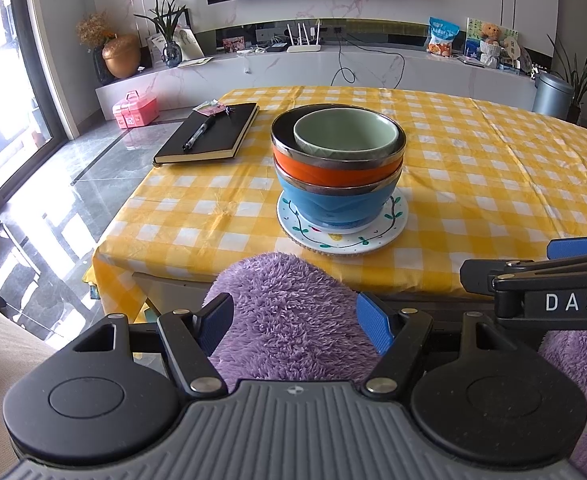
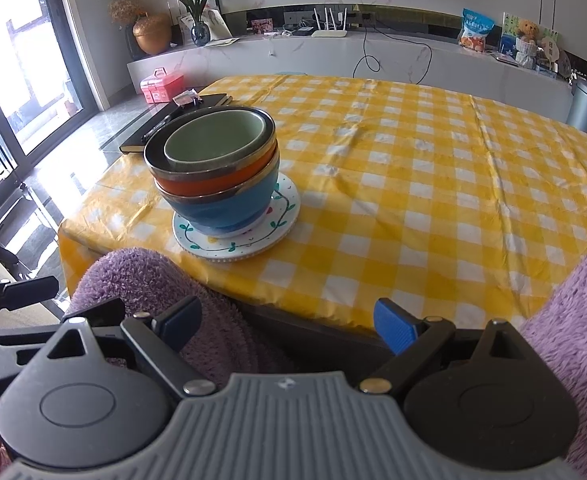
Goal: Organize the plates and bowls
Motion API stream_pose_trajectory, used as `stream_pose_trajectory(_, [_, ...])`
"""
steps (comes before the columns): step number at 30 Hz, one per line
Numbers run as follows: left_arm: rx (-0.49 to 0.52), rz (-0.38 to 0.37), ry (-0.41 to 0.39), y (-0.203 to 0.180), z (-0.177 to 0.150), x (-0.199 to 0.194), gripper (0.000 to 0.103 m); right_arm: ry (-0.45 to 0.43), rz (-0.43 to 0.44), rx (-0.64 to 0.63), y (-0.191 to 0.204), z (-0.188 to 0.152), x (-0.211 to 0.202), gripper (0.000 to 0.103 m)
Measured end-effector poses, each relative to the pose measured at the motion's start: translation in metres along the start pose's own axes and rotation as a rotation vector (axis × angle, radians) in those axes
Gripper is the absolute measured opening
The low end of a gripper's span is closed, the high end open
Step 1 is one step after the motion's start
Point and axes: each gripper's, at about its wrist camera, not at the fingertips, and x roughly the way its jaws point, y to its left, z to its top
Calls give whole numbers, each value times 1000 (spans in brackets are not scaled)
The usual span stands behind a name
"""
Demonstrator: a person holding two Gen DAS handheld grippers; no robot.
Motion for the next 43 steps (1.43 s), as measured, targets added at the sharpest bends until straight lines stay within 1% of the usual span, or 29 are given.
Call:
stream_pose_trajectory(24, [5,6,-4,2,-1,-1,81,27,3,8,0,-1,5,92])
stream_pose_trajectory(43, [4,7,-13,4,-1,-4,81,32,4,10,1,-3,7,92])
